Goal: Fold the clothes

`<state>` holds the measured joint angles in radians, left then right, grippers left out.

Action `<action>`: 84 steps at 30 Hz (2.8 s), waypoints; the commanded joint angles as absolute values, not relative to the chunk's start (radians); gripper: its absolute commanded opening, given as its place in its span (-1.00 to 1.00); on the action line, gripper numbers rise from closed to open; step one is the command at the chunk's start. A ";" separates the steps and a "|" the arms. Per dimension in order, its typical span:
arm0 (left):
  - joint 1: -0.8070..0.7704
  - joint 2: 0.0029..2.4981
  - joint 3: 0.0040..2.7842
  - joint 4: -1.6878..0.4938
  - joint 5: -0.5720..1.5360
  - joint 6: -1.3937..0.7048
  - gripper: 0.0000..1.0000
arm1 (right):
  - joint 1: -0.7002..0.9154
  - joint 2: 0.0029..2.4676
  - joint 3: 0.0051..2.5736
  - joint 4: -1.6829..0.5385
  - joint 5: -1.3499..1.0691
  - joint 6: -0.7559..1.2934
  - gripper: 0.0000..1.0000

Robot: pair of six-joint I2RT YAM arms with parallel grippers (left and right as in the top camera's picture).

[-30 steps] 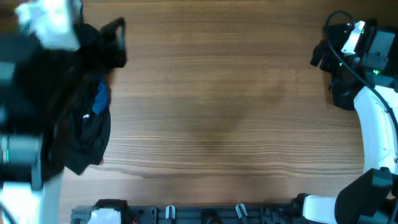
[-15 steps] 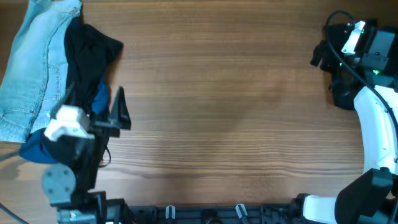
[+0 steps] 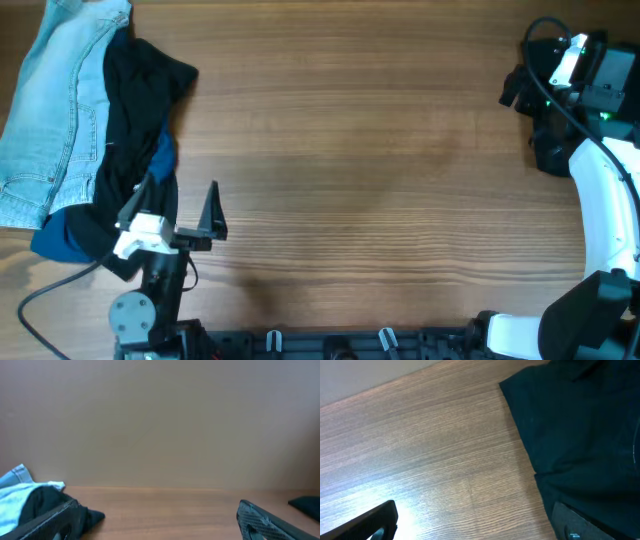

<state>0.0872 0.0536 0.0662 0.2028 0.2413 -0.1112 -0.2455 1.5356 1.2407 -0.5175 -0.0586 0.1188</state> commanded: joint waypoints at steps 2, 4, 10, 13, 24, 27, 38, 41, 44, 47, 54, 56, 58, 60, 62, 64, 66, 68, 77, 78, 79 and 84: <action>0.096 0.024 0.006 0.184 0.258 -0.113 0.99 | -0.243 1.549 1.256 -0.517 -0.045 0.133 0.99; 0.096 0.023 0.006 0.138 0.255 -0.113 1.00 | -0.243 1.549 1.256 -0.517 -0.045 0.134 0.99; 0.096 0.002 0.006 -0.059 0.253 -0.121 1.00 | -0.243 1.549 1.256 -0.517 -0.045 0.134 1.00; 0.096 0.002 0.006 -0.056 0.254 -0.120 0.99 | -0.243 1.549 1.256 -0.517 -0.045 0.134 0.99; 0.096 0.007 0.006 -0.054 0.253 -0.120 1.00 | -0.243 1.549 1.256 -0.517 -0.045 0.134 0.99; 0.096 0.007 0.006 -0.054 0.253 -0.120 1.00 | -0.243 1.549 1.256 -0.517 -0.045 0.134 0.99; 0.096 0.007 0.006 -0.054 0.253 -0.120 0.99 | -0.243 1.549 1.256 -0.517 -0.045 0.134 0.99; 0.096 0.007 0.006 -0.054 0.253 -0.120 1.00 | -0.243 1.549 1.256 -0.517 -0.045 0.133 0.99; 0.096 0.007 0.006 -0.054 0.253 -0.120 0.99 | -0.242 1.549 1.256 -0.517 0.005 0.102 0.99; 0.096 0.007 0.006 -0.054 0.253 -0.120 0.99 | -0.224 1.516 1.256 -0.518 0.015 0.105 1.00; 0.096 0.007 0.006 -0.054 0.253 -0.120 1.00 | -0.086 1.275 1.256 -0.516 0.038 0.103 0.99; 0.096 0.007 0.006 -0.054 0.253 -0.120 0.99 | -0.044 1.191 1.256 -0.522 0.065 0.096 1.00; 0.096 0.007 0.006 -0.054 0.253 -0.120 0.99 | -0.016 1.103 1.254 -0.533 0.055 0.110 1.00; 0.096 0.007 0.006 -0.054 0.253 -0.120 1.00 | -0.003 1.031 1.243 -0.527 0.040 0.115 1.00; 0.096 0.007 0.006 -0.054 0.253 -0.120 0.99 | 0.001 0.954 1.209 -0.487 0.019 0.110 0.99; 0.096 0.007 0.006 -0.054 0.253 -0.120 1.00 | 0.001 0.875 1.138 -0.402 -0.002 0.078 0.99; 0.096 0.007 0.006 -0.054 0.253 -0.120 0.99 | 0.001 0.799 1.049 -0.314 -0.051 -0.002 0.99; 0.096 0.007 0.006 -0.054 0.253 -0.120 1.00 | 0.001 0.701 0.910 -0.202 -0.134 -0.110 0.99; 0.096 0.007 0.006 -0.054 0.253 -0.120 0.99 | 0.001 0.368 0.373 0.162 -0.178 -0.084 0.99; 0.096 0.007 0.006 -0.054 0.253 -0.120 0.99 | 0.001 0.332 0.330 0.182 -0.177 -0.076 0.99; 0.096 0.007 0.006 -0.054 0.253 -0.120 0.99 | 0.001 0.292 0.283 0.197 -0.177 -0.076 0.99; 0.096 0.007 0.006 -0.054 0.253 -0.120 1.00 | 0.001 0.144 0.141 0.207 -0.164 -0.076 0.99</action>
<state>0.0872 0.0147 0.0086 -0.0490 0.2447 -0.1112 -0.0040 0.2363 0.2176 0.1955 -0.1539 -0.0799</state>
